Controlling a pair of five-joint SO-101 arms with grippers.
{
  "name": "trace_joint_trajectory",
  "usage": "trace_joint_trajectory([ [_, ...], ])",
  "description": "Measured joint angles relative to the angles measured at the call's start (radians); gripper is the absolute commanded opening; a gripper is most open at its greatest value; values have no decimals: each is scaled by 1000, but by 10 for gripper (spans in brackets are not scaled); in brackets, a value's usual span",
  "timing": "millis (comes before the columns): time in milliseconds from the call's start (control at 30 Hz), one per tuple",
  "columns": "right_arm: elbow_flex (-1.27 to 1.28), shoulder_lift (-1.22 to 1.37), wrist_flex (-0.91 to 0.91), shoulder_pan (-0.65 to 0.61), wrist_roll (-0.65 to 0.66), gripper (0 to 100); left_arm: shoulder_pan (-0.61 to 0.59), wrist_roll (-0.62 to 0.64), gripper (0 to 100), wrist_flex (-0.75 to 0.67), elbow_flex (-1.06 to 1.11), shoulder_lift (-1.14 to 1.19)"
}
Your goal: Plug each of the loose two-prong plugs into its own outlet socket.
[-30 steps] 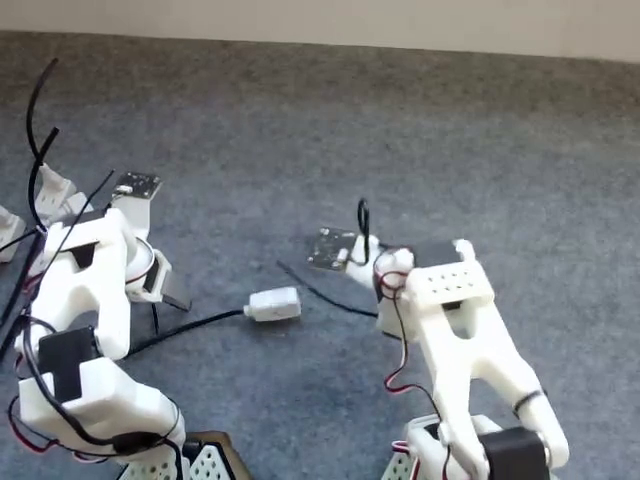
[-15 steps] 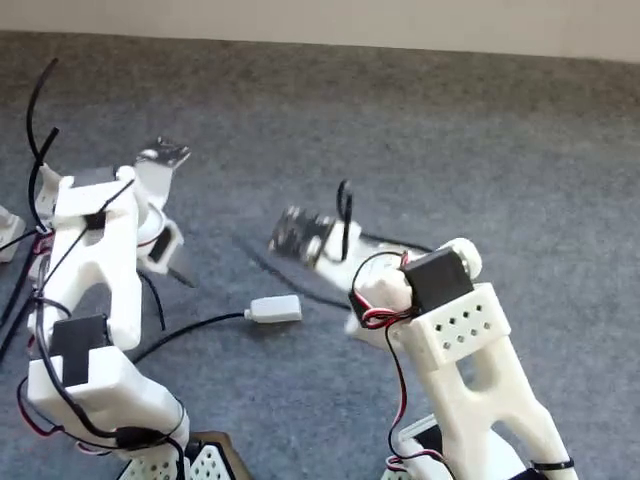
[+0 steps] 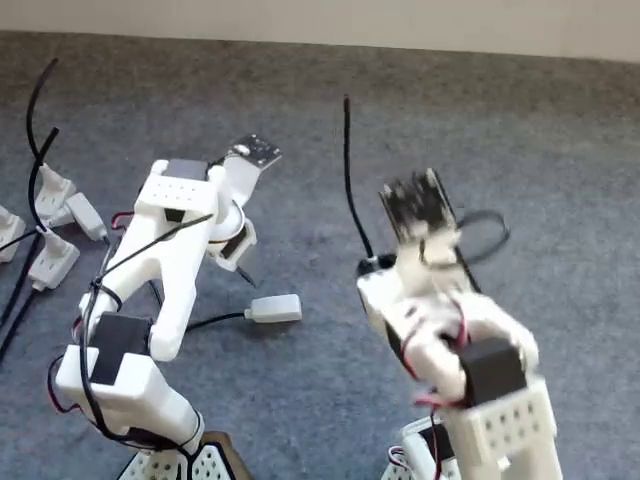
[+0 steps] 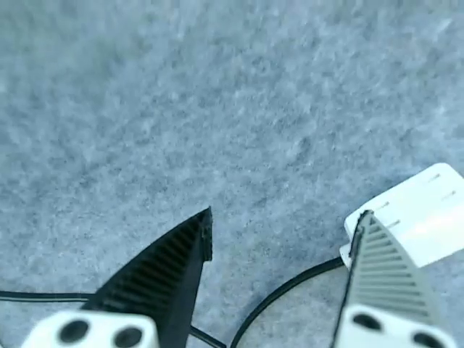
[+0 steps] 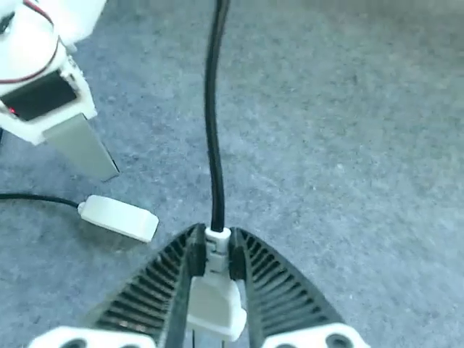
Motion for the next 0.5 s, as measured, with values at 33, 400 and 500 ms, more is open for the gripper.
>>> trace_joint_trajectory([
  [33,55,-32,-26,0,3,5,3,2,309,-2,3,0],
  [400,192,-12,-77,9,11,5,130,6,309,141,81,-2],
  [500,144,110,-60,12,11,5,138,8,309,190,91,-32],
])
